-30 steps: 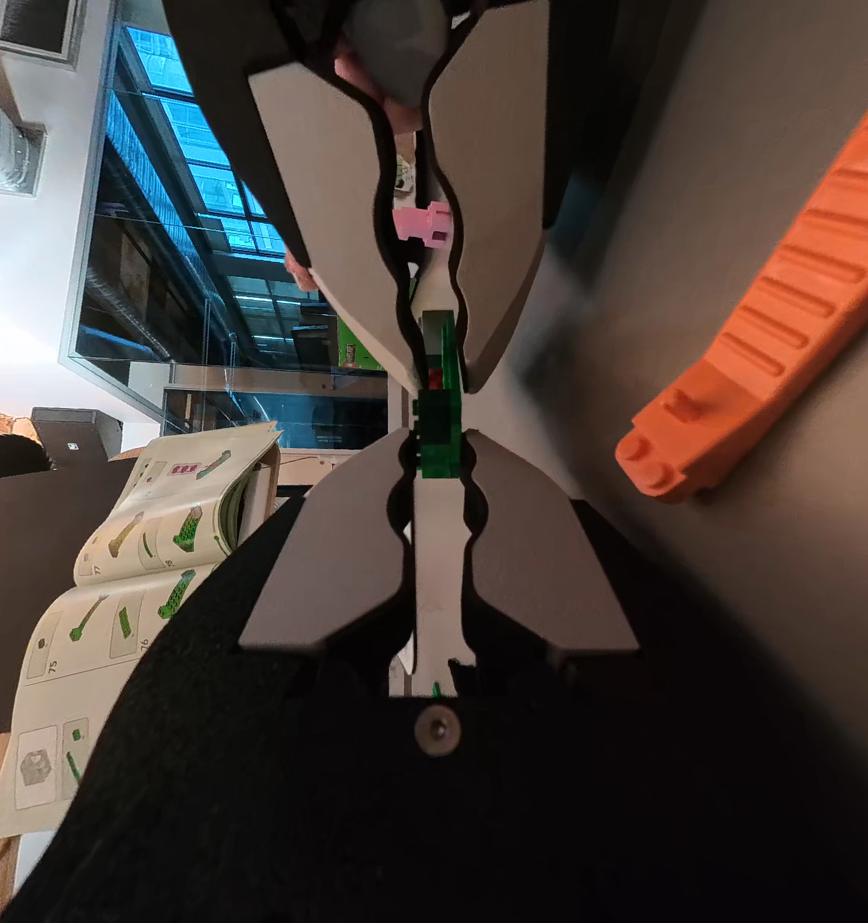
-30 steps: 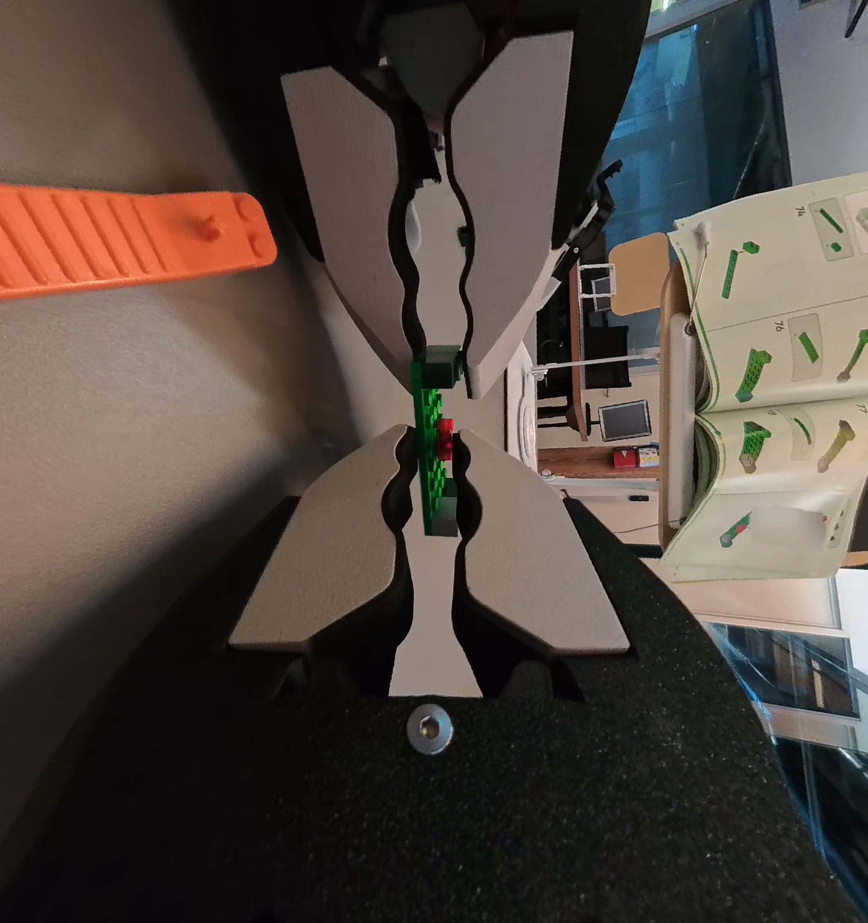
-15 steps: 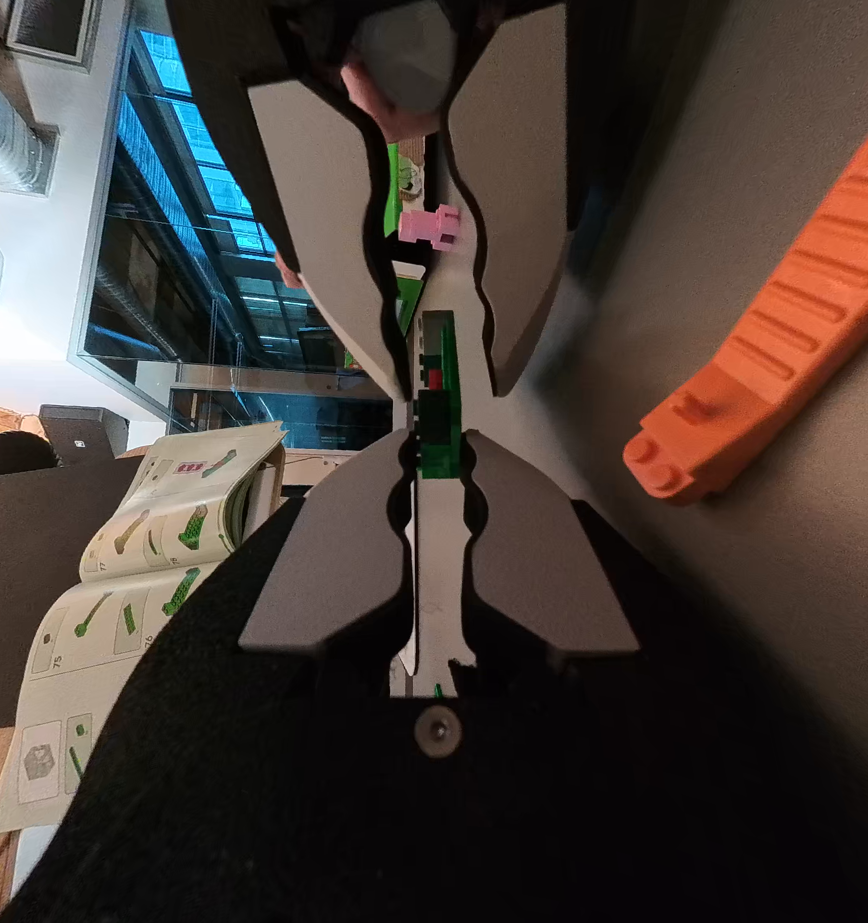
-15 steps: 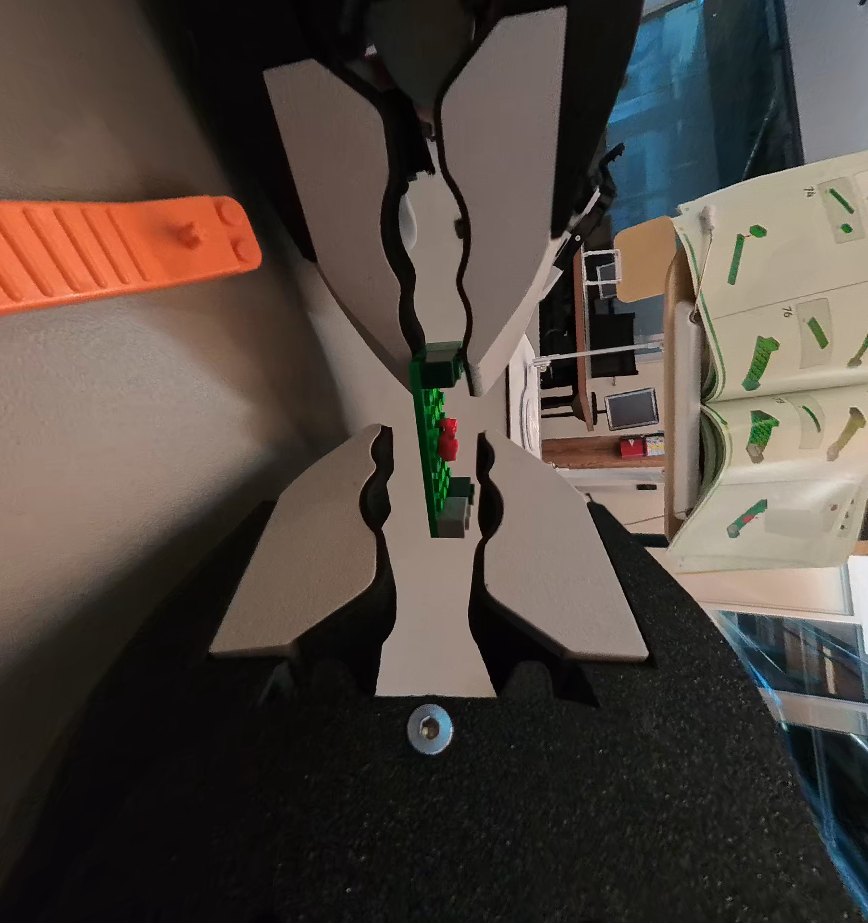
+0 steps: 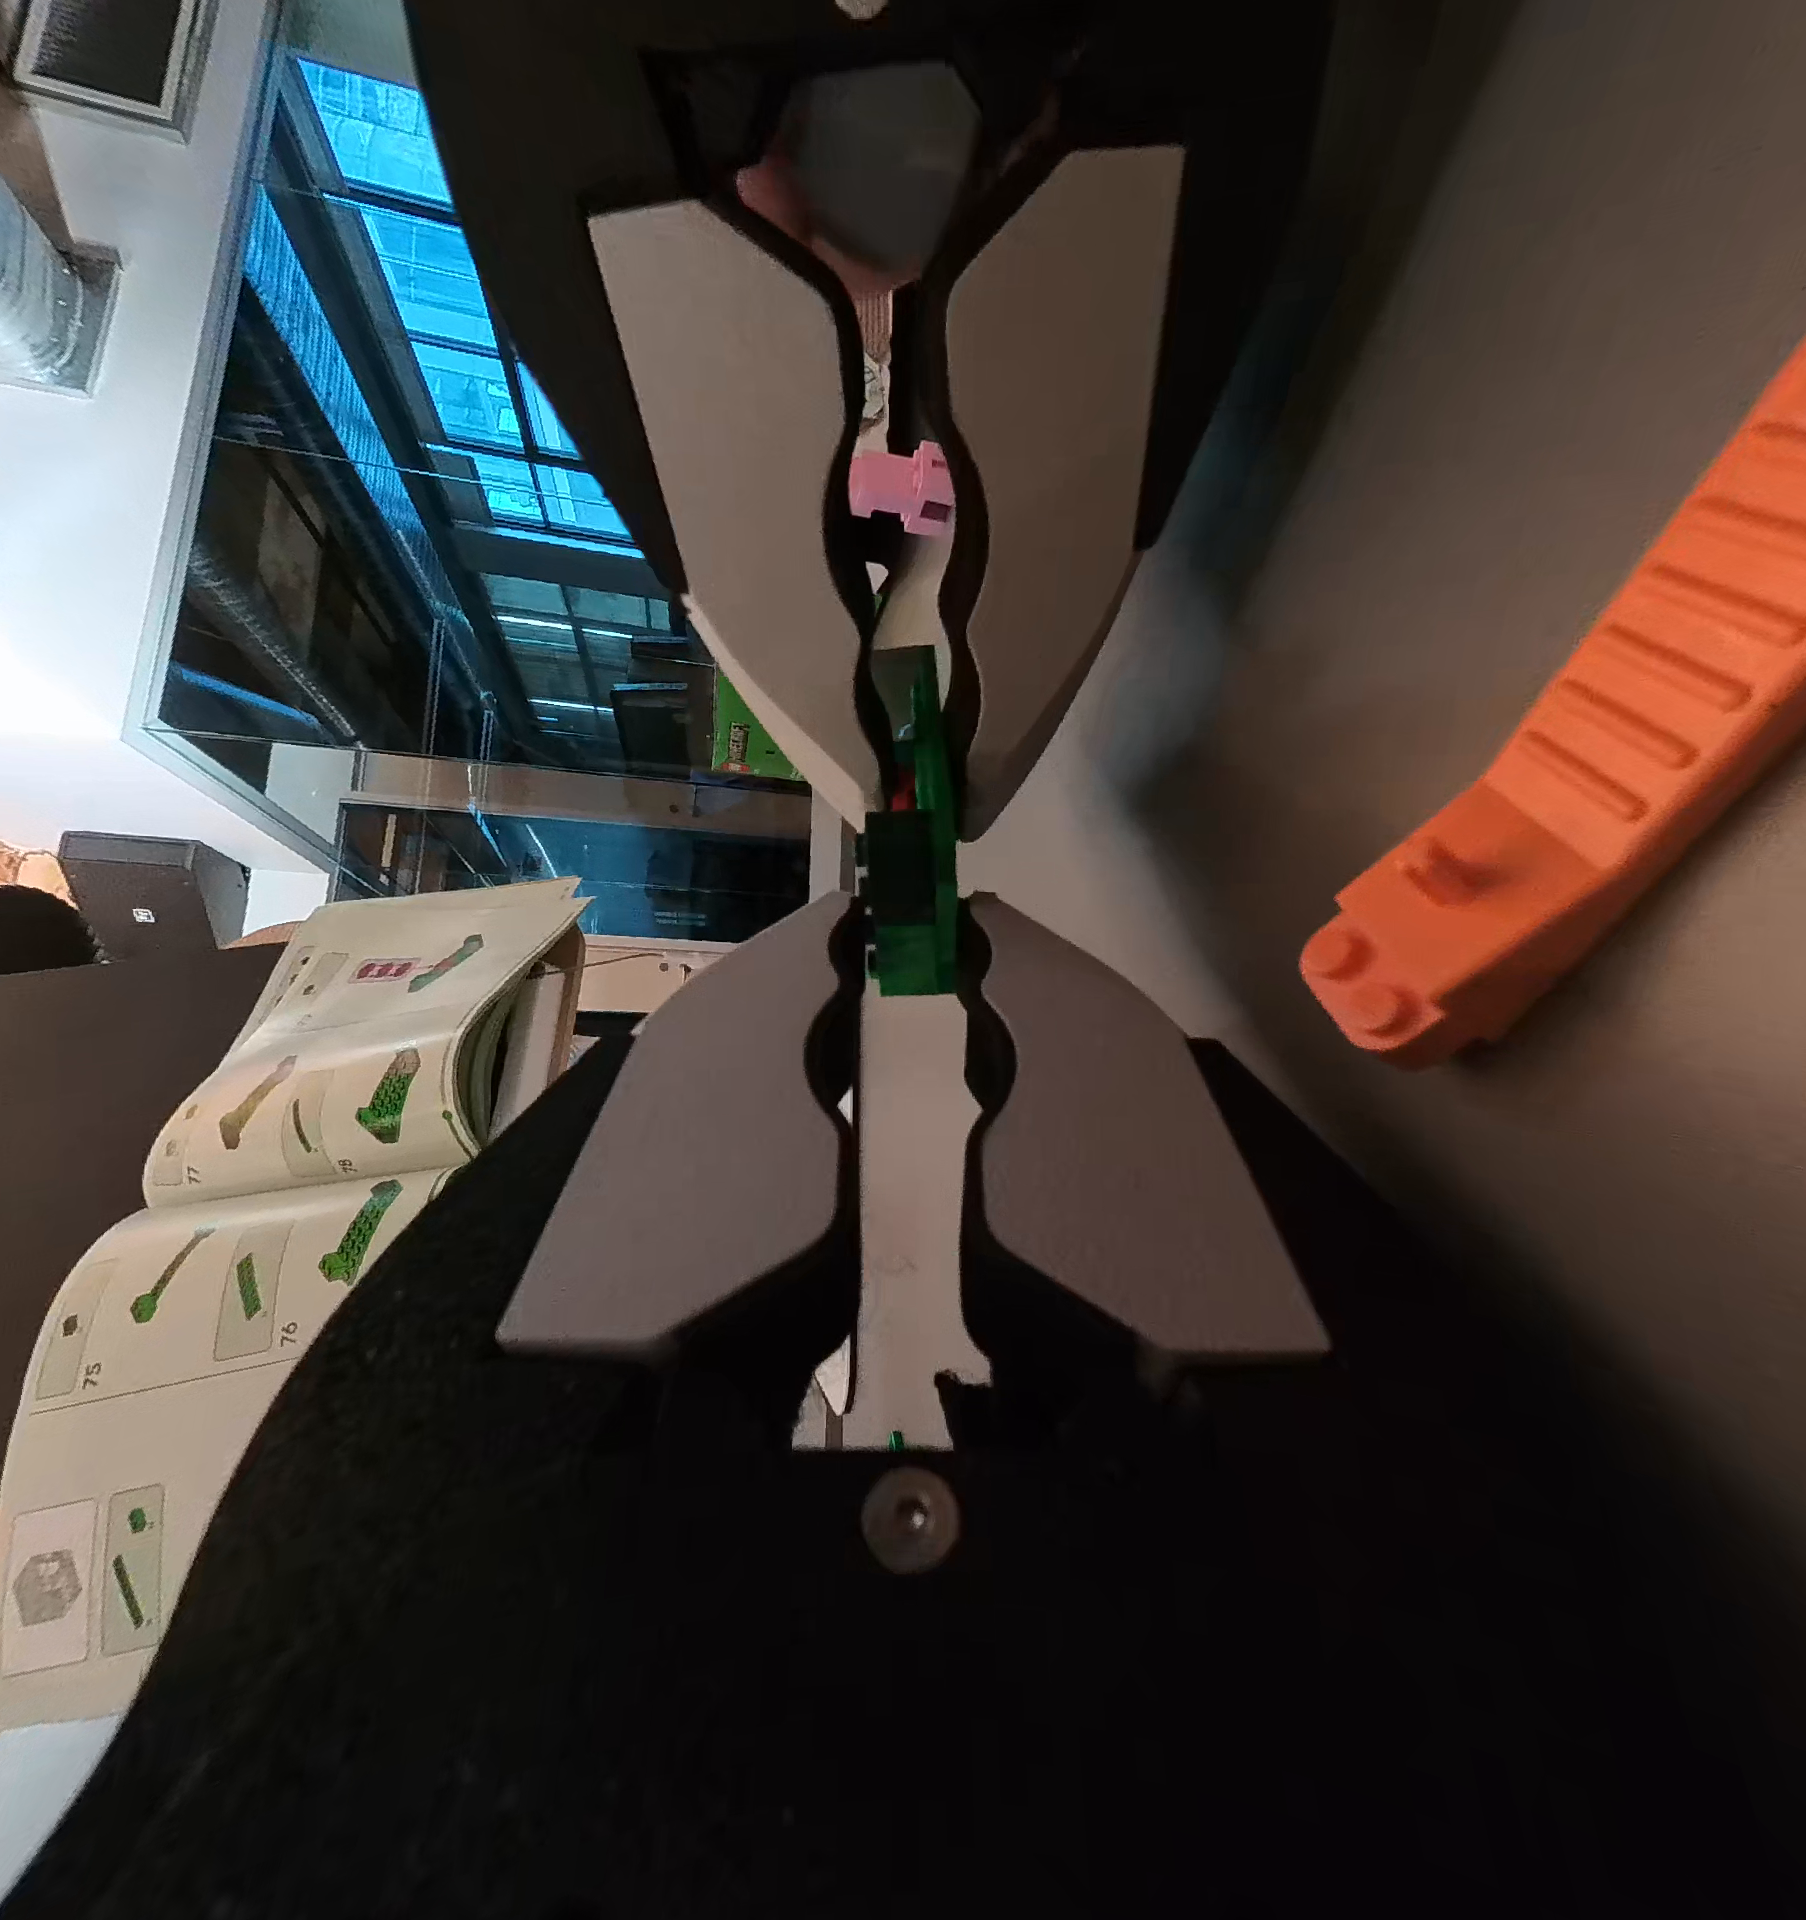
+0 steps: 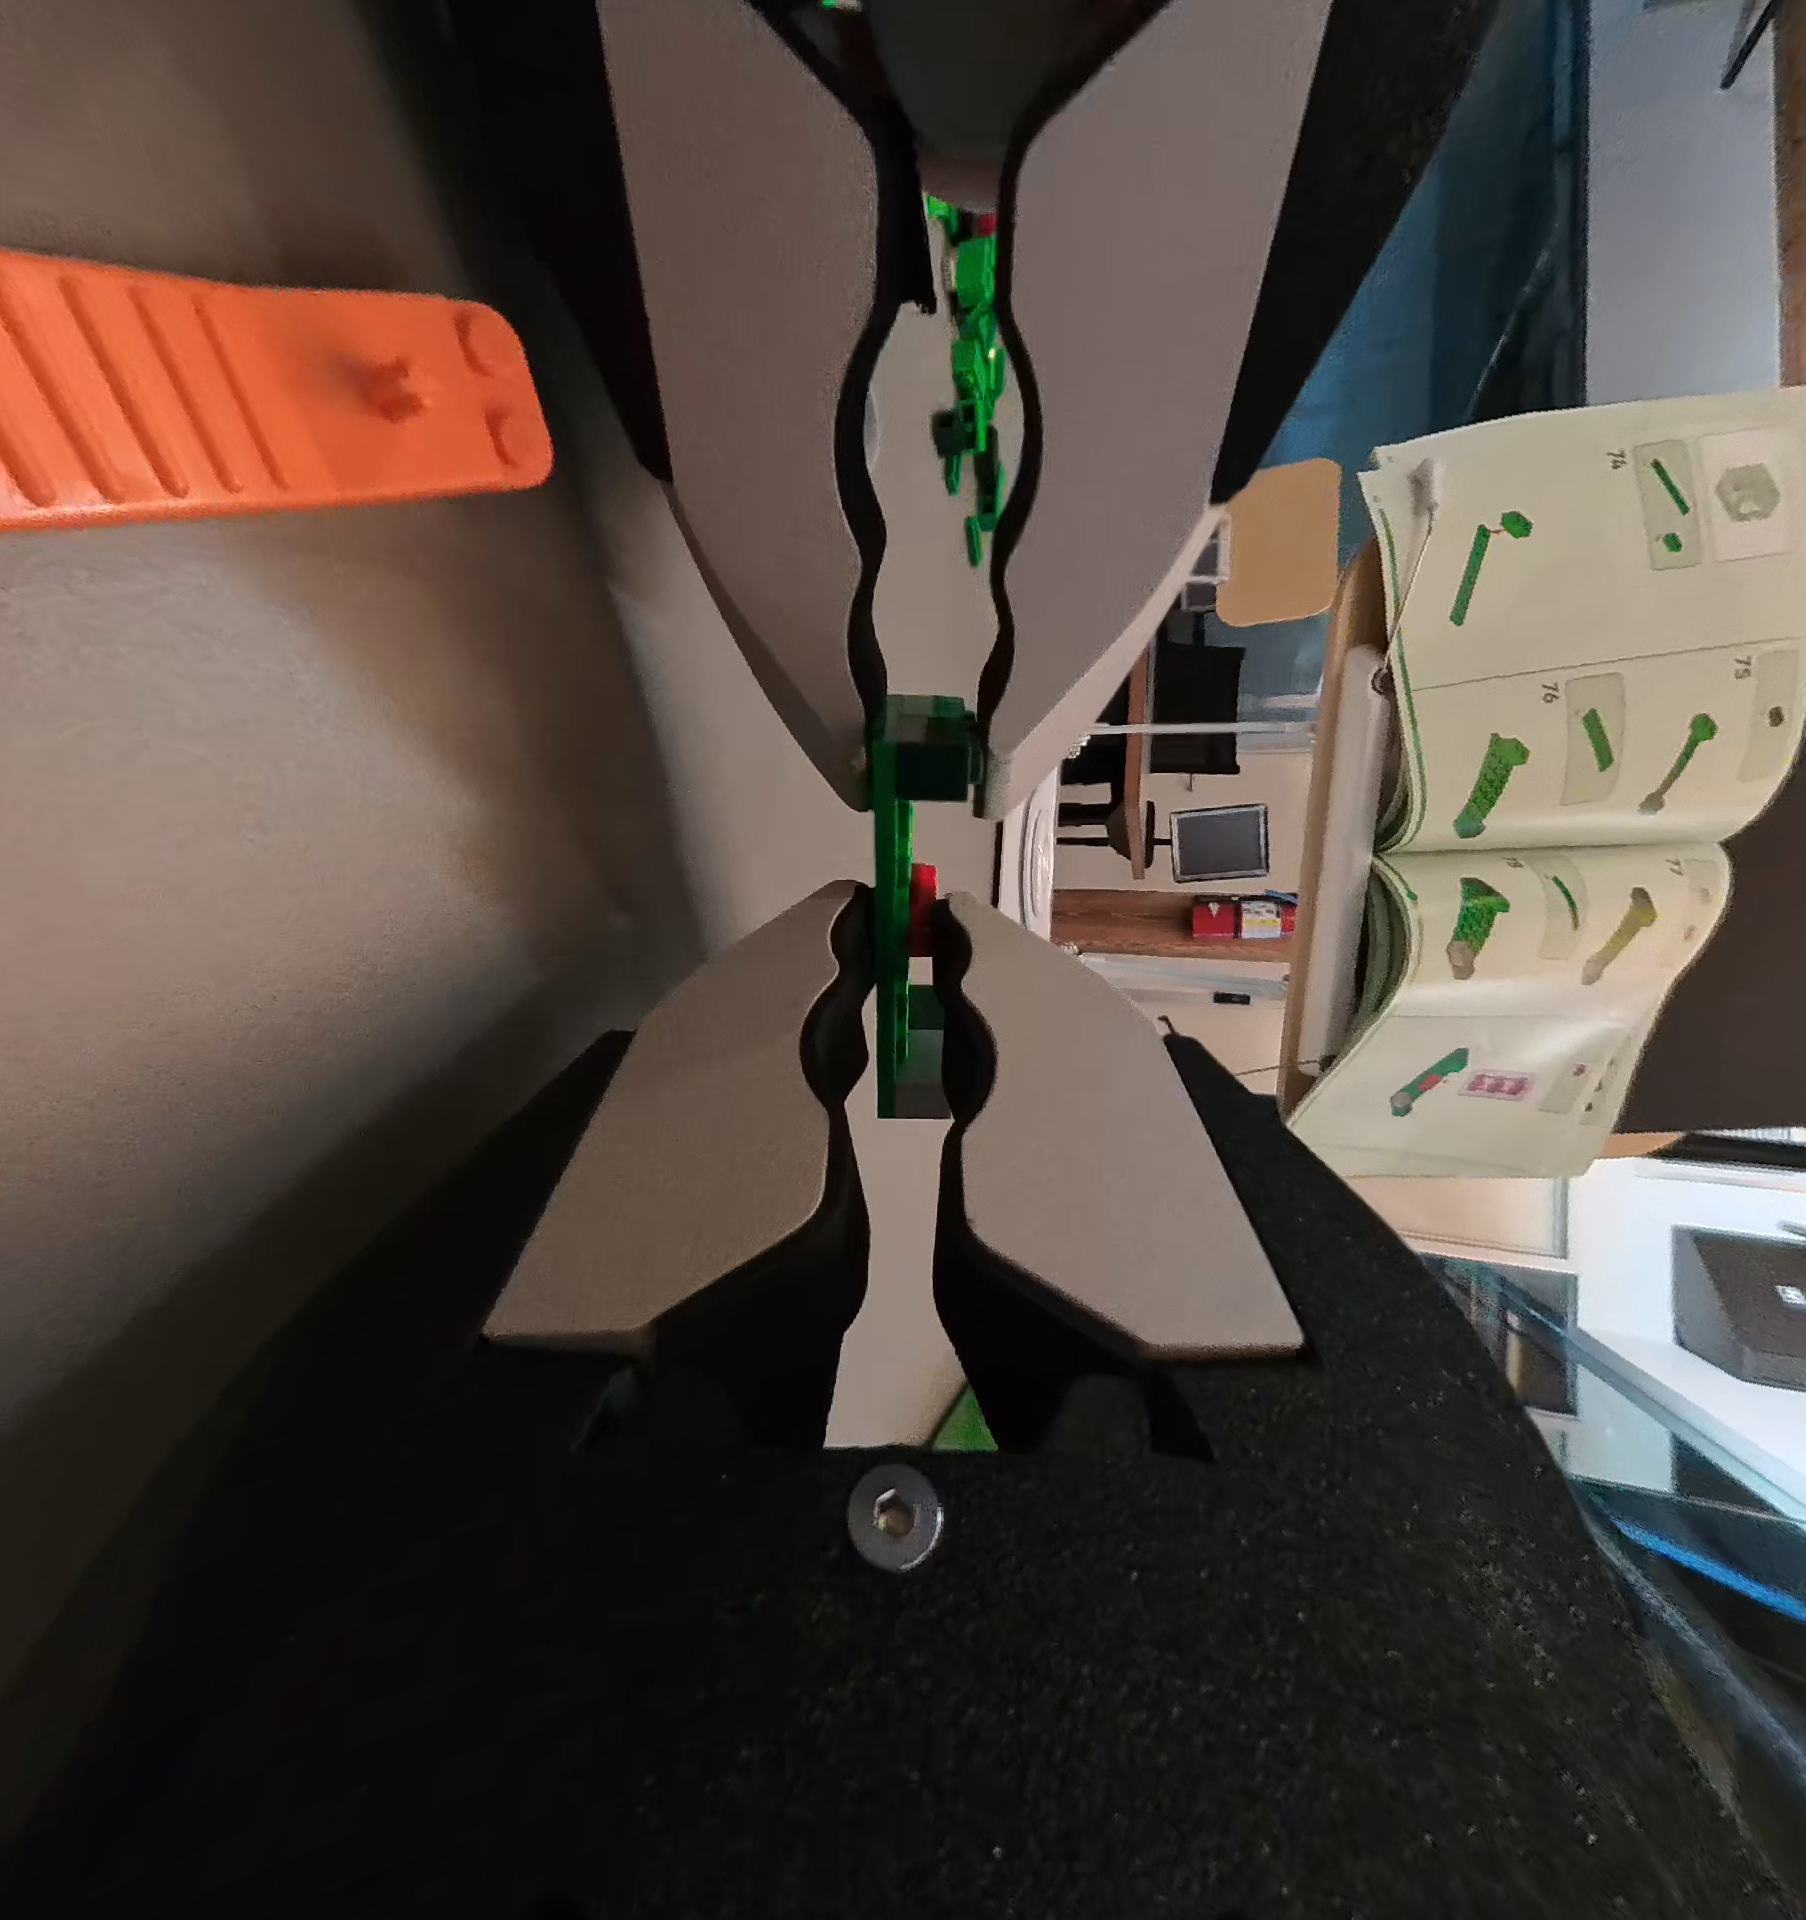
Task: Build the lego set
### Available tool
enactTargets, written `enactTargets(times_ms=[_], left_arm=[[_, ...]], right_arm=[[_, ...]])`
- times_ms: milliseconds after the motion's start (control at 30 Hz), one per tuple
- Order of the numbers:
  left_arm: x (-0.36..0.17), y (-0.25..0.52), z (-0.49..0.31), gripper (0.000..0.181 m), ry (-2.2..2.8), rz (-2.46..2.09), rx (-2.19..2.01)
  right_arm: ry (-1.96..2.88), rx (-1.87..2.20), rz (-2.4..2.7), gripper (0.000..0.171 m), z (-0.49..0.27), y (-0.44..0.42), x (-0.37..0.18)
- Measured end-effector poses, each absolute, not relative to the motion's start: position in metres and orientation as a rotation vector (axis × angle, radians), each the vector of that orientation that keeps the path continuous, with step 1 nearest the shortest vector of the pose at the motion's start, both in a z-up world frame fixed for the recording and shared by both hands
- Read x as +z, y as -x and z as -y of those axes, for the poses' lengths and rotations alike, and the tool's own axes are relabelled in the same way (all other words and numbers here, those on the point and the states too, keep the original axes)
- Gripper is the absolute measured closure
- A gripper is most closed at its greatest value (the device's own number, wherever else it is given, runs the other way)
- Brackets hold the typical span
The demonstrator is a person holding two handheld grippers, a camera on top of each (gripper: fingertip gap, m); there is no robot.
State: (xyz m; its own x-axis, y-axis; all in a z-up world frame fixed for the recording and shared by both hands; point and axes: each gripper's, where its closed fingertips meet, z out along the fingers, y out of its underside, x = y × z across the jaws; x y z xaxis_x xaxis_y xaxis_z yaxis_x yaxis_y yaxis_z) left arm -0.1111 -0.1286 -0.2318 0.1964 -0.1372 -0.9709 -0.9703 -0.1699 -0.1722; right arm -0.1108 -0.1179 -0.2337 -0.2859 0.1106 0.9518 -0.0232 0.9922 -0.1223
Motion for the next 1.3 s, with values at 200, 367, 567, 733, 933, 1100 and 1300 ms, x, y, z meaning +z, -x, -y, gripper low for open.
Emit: enactTargets(times_ms=[200, 367, 567, 733, 933, 1100, 1300], left_arm=[[-0.233, 0.113, 0.129, 0.165, 1.531, -1.105, 1.111], [-0.231, 0.111, 0.127, 0.159, 1.528, -1.089, 1.098], [-0.223, 0.119, 0.128, 0.135, 1.566, -0.974, 1.024], [-0.223, 0.112, 0.13, 0.132, 1.592, -0.923, 0.898], [-0.205, 0.105, 0.133, 0.126, 1.733, -0.501, 0.483], [-0.197, 0.098, 0.132, 0.126, 1.769, -0.239, 0.22], [-0.198, 0.101, 0.13, 0.143, 1.769, -0.262, 0.31]], right_arm=[[0.05, 0.043, 1.878, 0.162, 0.117, 0.112, -0.235], [0.121, 0.16, 1.925, 0.162, 0.116, 0.111, -0.236], [0.247, 0.436, 1.887, 0.163, 0.112, 0.108, -0.217], [0.165, 0.334, 1.831, 0.163, 0.109, 0.106, -0.21], [0.079, 0.114, 1.684, 0.163, 0.105, 0.112, -0.2], [0.027, 0.028, 1.6, 0.163, 0.11, 0.113, -0.193], [0.002, 0.006, 1.583, 0.163, 0.113, 0.112, -0.193]])
